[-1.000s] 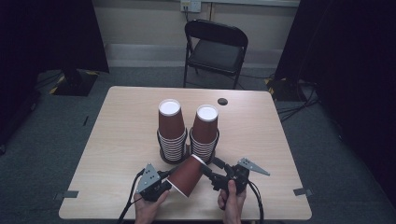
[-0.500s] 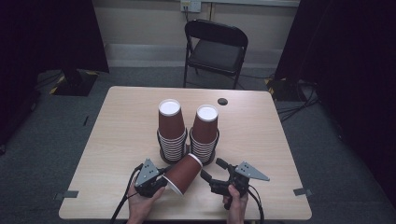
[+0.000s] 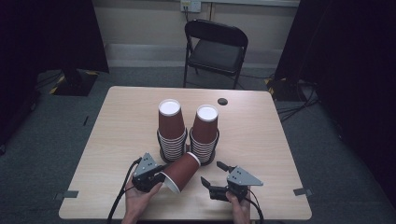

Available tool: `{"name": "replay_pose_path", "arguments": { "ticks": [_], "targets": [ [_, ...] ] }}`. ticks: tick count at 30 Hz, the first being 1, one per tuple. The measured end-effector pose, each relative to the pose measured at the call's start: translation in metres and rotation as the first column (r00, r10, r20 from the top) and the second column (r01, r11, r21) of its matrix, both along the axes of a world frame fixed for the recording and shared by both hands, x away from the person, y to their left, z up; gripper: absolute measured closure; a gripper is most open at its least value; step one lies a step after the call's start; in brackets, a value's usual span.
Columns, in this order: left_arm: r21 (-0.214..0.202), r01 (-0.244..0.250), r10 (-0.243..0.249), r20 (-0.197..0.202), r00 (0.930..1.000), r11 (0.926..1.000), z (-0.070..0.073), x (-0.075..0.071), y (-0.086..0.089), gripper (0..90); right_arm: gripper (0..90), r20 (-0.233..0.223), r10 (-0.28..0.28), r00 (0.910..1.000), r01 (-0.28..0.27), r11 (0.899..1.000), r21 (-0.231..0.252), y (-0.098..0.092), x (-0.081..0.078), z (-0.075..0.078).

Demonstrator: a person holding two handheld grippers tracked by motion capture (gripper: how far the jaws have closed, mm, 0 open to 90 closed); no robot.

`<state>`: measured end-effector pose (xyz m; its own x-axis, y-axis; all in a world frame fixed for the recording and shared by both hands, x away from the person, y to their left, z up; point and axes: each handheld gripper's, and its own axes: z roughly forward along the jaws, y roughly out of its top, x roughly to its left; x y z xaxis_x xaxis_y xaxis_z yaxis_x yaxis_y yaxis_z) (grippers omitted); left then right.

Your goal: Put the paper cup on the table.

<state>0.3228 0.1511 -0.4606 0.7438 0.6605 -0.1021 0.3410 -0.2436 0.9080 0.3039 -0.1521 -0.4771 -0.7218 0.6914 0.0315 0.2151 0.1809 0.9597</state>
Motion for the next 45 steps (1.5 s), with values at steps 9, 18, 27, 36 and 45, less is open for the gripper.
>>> {"name": "replay_pose_path", "arguments": {
  "ticks": [9,18,27,36,45],
  "targets": [
    [0.038,0.032,-0.030,-0.046,0.9985,0.9988,0.011,0.004,-0.003,85.9,21.2,0.081,0.028,0.9963,-0.015,0.987,-0.160,0.006,-0.006,-0.002],
    [0.110,0.096,-0.085,-0.102,0.9912,0.9893,0.027,0.008,-0.008,85.9,14.7,0.118,0.068,0.9907,-0.037,0.969,-0.244,0.009,-0.013,-0.001],
    [0.127,0.140,-0.118,-0.164,0.9793,0.9820,0.028,0.012,-0.011,85.9,13.1,0.212,0.111,0.9709,-0.024,0.927,-0.373,0.017,-0.019,0.000],
    [0.150,0.180,-0.148,-0.204,0.9676,0.9722,0.029,0.016,-0.017,85.9,13.3,0.282,0.176,0.9432,-0.022,0.880,-0.474,0.027,-0.024,0.003],
    [0.152,0.212,-0.176,-0.223,0.9590,0.9654,0.032,0.014,-0.024,85.7,13.2,0.348,0.222,0.9107,0.009,0.832,-0.555,0.036,-0.029,0.011]
  ]
}}
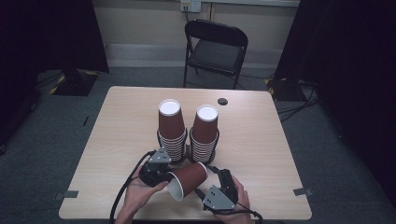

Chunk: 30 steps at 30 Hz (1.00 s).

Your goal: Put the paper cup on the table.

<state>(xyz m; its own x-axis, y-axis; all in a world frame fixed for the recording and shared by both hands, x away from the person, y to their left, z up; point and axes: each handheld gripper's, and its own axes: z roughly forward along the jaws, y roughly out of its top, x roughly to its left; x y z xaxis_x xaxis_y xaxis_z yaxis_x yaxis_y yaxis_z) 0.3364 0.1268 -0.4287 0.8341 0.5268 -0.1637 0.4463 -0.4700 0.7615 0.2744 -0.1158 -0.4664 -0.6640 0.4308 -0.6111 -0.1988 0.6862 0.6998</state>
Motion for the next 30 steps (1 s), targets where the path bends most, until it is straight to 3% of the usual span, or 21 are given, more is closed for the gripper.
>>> {"name": "replay_pose_path", "arguments": {
  "ticks": [4,13,21,30],
  "targets": [
    [0.015,0.005,-0.005,-0.021,0.9998,0.9999,0.002,0.001,-0.003,85.7,12.8,0.004,0.000,1.0000,0.000,1.000,-0.027,0.005,-0.002,0.001],
    [0.056,0.019,-0.017,-0.041,0.9990,0.9983,0.009,0.006,-0.008,85.8,11.7,0.077,-0.001,0.9970,0.007,0.997,-0.075,0.014,-0.003,-0.001],
    [0.058,0.032,-0.028,-0.063,0.9976,0.9978,0.008,0.009,-0.011,86.1,11.4,0.088,0.013,0.9960,-0.002,0.993,-0.122,0.024,-0.004,-0.003],
    [0.058,0.055,-0.051,-0.075,0.9959,0.9968,0.011,0.011,-0.015,86.3,10.3,0.108,0.047,0.9930,-0.034,0.992,-0.124,0.037,-0.004,0.000]
  ]
}}
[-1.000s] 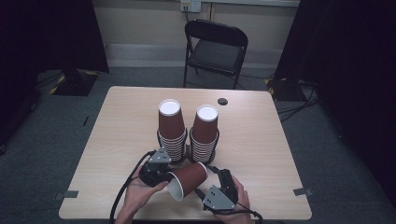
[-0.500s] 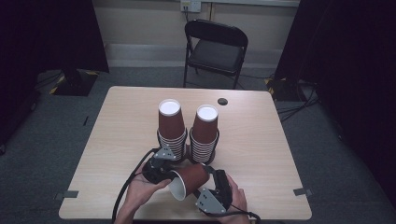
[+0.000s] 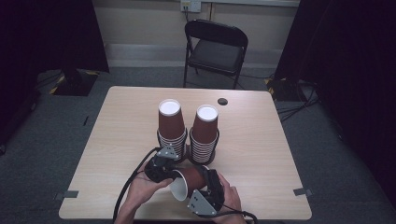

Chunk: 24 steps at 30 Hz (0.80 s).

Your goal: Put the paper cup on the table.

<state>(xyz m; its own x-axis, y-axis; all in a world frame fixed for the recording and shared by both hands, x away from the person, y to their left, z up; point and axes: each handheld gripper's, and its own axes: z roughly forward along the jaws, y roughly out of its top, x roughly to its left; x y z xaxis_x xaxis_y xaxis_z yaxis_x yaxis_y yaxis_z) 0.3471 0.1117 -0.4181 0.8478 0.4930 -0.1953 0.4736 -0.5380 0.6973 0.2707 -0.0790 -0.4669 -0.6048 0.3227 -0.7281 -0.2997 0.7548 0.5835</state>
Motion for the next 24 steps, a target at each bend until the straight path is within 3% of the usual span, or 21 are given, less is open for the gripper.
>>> {"name": "replay_pose_path", "arguments": {
  "ticks": [11,24],
  "targets": [
    [-0.002,0.010,-0.010,-0.008,0.9999,0.9999,0.001,0.003,-0.005,86.3,9.1,0.018,0.032,0.9993,-0.032,0.999,-0.004,0.010,0.000,0.004],
    [-0.018,-0.026,0.025,-0.041,0.9988,0.9995,-0.004,0.010,-0.011,85.3,9.0,0.040,0.045,0.9982,-0.045,0.999,-0.006,0.017,0.001,0.006]
  ]
}}
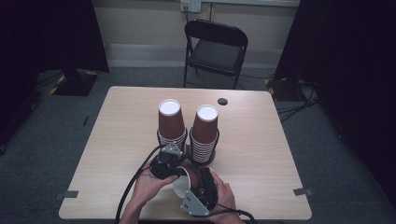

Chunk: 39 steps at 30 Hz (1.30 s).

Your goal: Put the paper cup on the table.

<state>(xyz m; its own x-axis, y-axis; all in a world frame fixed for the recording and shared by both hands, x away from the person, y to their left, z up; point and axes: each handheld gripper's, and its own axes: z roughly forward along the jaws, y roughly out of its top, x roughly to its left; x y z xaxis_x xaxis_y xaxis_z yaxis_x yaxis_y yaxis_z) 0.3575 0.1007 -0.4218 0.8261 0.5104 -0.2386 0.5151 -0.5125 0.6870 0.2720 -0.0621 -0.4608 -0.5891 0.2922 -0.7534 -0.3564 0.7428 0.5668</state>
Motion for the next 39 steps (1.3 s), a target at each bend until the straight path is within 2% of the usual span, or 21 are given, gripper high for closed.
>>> {"name": "replay_pose_path", "arguments": {
  "ticks": [7,10,12,16,19,21,24,28,32,36,39],
  "targets": [
    [0.003,-0.019,0.019,-0.004,0.9998,0.9998,-0.003,0.000,-0.002,84.9,9.0,-0.011,0.002,0.9999,-0.002,1.000,-0.004,0.000,0.001,0.000],
    [-0.041,-0.012,0.011,-0.014,0.9998,0.9991,-0.007,-0.001,-0.001,84.9,9.2,-0.024,0.003,0.9997,-0.002,1.000,0.011,-0.002,0.000,-0.001],
    [-0.044,-0.016,0.015,-0.012,0.9998,0.9989,-0.008,-0.001,-0.001,84.9,9.3,-0.024,0.006,0.9997,-0.006,1.000,0.014,-0.003,-0.001,-0.001],
    [-0.047,-0.022,0.021,-0.005,0.9998,0.9987,-0.010,-0.002,-0.002,84.9,10.0,-0.043,0.005,0.9991,-0.004,1.000,0.016,-0.005,-0.001,-0.002],
    [-0.045,-0.030,0.031,0.026,0.9992,0.9985,-0.008,-0.005,-0.002,83.8,10.3,-0.054,0.002,0.9986,0.000,0.999,0.037,-0.007,-0.001,-0.001],
    [-0.039,-0.044,0.046,0.041,0.9981,0.9983,-0.007,-0.007,-0.001,81.5,10.8,-0.070,0.005,0.9976,-0.001,0.999,0.052,-0.008,0.000,0.001],
    [-0.051,-0.048,0.051,0.059,0.9970,0.9976,-0.007,-0.008,0.000,79.0,10.9,-0.102,0.012,0.9947,-0.004,0.997,0.078,-0.009,0.001,0.002],
    [-0.069,-0.086,0.092,0.079,0.9926,0.9939,-0.009,-0.010,0.001,71.2,11.1,-0.129,0.011,0.9916,0.001,0.996,0.094,-0.012,0.002,0.002],
    [-0.101,-0.103,0.111,0.082,0.9904,0.9896,-0.012,-0.011,0.004,66.1,11.1,-0.146,0.010,0.9892,0.005,0.995,0.102,-0.015,0.004,0.002],
    [-0.100,-0.109,0.120,0.103,0.9875,0.9890,-0.011,-0.013,0.006,59.3,11.1,-0.162,0.003,0.9868,0.013,0.995,0.096,-0.017,0.005,0.000],
    [-0.119,-0.131,0.147,0.133,0.9802,0.9842,-0.010,-0.016,0.007,53.0,11.1,-0.171,0.001,0.9852,0.018,0.994,0.110,-0.018,0.006,0.000]
  ]
}}
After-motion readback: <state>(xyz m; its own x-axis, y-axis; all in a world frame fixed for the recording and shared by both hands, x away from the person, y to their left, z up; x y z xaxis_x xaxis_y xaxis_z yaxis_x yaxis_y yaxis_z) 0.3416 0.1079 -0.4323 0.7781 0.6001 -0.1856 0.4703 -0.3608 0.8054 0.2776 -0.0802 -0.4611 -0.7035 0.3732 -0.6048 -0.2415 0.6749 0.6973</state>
